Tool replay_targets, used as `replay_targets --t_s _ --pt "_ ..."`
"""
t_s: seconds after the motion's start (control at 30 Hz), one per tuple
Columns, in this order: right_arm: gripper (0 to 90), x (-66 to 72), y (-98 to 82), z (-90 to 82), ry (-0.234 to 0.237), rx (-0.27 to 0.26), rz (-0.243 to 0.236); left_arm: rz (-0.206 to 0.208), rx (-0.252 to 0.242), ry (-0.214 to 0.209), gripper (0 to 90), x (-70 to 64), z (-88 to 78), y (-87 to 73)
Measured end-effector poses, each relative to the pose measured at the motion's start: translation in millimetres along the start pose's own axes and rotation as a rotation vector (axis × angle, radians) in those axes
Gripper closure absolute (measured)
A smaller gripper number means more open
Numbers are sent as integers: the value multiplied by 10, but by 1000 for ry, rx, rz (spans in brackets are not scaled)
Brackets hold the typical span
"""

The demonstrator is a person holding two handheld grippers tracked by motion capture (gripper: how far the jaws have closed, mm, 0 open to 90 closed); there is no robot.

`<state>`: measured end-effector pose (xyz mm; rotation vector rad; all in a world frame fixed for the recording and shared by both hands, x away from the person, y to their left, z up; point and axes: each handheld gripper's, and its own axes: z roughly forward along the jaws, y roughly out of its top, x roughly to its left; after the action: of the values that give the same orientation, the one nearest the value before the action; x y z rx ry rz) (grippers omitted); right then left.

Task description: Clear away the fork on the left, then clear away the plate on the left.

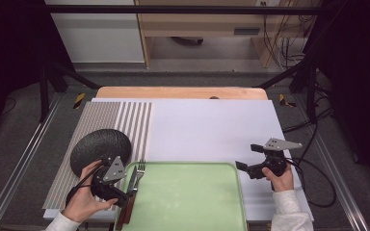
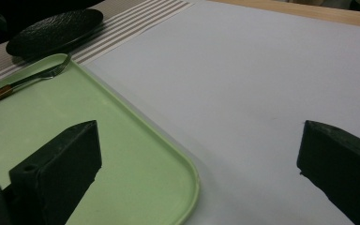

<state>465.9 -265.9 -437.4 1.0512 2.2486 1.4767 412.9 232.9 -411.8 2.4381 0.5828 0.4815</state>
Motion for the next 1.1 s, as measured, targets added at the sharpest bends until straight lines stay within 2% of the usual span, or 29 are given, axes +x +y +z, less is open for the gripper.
replay_targets --t_s 0.2,0.4,0.6,1.1 --pt "5 1 -1 0 -1 2 0 28 18 14 17 62 -57 -25" --pt "5 0 0 -2 0 0 0 53 30 46 17 139 -152 -48" --pt "5 1 -1 1 0 1 1 76 63 74 17 208 -198 -113" --pt "5 -3 -9 -5 -2 2 0 173 122 141 18 298 -246 -274"
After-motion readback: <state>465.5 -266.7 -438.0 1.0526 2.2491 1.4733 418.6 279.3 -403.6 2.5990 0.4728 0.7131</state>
